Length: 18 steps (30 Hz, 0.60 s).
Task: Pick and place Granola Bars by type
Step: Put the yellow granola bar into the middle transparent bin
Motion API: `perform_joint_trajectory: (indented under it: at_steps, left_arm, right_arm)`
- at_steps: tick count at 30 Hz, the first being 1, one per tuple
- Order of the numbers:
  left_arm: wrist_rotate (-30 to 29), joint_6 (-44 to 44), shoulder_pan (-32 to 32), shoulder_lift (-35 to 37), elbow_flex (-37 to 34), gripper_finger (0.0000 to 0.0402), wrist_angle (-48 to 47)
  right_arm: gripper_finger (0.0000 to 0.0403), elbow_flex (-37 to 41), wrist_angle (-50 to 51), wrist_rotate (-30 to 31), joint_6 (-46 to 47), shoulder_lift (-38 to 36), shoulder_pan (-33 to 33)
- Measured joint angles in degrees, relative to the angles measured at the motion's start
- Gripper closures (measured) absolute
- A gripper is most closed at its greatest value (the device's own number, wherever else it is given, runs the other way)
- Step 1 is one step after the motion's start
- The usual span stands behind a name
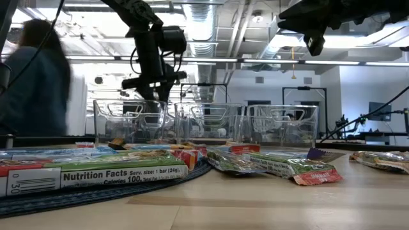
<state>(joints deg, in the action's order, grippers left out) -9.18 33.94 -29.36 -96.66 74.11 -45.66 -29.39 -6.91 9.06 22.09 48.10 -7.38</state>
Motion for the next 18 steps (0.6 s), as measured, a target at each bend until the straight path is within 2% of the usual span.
perform_joint_trajectory:
  at_steps: [8,13,18]
  left_arm:
    - [0.2,-17.4,6.9,0.0,7.6,0.0244,0.2]
    - [5.8,-31.3,13.9,0.0,11.8,0.0245,0.1]
    - [5.6,-38.5,20.8,0.0,12.8,0.0245,-0.2]
  right_arm:
    - [0.0332,0.0,6.4,0.0,4.1,0.0,0.0]
    - [0.0332,0.0,7.5,-0.1,5.5,0.0,-0.1]
    - [0.0332,0.0,7.5,-2.3,6.9,0.0,-0.1]
